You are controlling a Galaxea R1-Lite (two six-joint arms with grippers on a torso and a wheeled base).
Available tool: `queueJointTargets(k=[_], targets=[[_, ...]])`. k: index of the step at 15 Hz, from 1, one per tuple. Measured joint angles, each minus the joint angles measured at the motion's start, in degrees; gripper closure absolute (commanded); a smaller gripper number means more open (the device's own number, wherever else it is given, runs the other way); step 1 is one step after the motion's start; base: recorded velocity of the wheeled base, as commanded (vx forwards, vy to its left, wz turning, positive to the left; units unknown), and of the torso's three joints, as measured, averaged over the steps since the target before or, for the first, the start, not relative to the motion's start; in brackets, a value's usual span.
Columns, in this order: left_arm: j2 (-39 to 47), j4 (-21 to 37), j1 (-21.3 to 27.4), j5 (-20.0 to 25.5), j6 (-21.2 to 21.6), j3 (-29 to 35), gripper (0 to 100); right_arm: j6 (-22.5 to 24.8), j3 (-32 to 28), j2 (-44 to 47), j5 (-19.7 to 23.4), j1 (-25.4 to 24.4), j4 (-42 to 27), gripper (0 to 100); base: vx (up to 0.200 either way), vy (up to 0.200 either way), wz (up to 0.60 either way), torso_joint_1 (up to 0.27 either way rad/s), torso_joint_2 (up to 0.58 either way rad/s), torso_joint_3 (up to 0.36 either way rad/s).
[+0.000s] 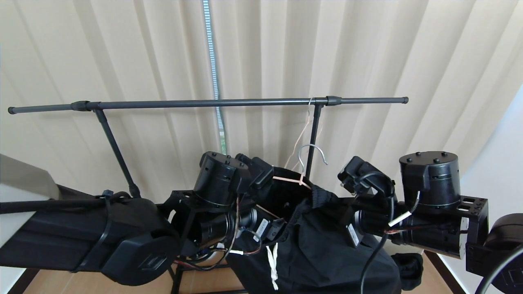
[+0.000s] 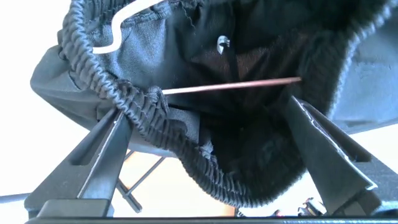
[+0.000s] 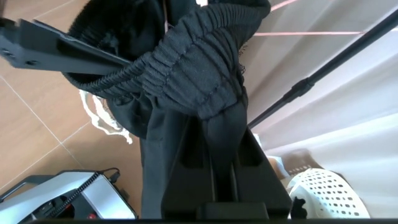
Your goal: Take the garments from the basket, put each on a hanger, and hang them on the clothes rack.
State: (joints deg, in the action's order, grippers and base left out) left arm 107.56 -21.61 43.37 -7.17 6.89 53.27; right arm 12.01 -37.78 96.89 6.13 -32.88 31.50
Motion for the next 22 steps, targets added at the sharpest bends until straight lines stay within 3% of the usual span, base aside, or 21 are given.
queueJointTargets(k=[9,12,14,16,18,20,22], targets=[[-4.47,0.02,-0.24,0.0,0.11,-5.07,0,0.0,0.07,0.44,4.6,3.15,0.13,100,0.0,0.0,0.0,0.0,0.0,0.0],[-7.64,-0.02,-2.61,0.96,2.22,-7.02,0,0.09,0.38,0.77,7.94,4.49,0.66,100,0.0,0.0,0.0,0.0,0.0,0.0],[-9.46,-0.44,-8.87,7.66,6.88,-7.8,0,0.35,2.11,0.88,16.66,7.11,6.05,100,0.0,0.0,0.0,0.0,0.0,0.0],[-11.14,-0.79,-17.41,20.58,13.53,-8.31,0,0.44,3.99,0.88,19.72,9.12,8.55,100,0.0,0.0,0.0,0.0,0.0,0.0],[-12.06,-0.9,-24.03,34.04,21.0,-8.18,0,0.44,5.32,0.74,26.79,10.47,9.89,100,0.0,0.0,0.0,0.0,0.0,0.0],[-12.43,-1.02,-27.33,43.75,23.58,-7.17,0,1.01,6.36,0.46,31.68,11.65,10.13,100,0.0,0.0,0.0,0.0,0.0,0.0],[-12.47,-1.05,-28.92,51.35,25.69,-5.81,0,4.82,7.61,-0.12,38.81,13.42,10.2,100,0.0,0.0,0.0,0.0,0.0,0.0]])
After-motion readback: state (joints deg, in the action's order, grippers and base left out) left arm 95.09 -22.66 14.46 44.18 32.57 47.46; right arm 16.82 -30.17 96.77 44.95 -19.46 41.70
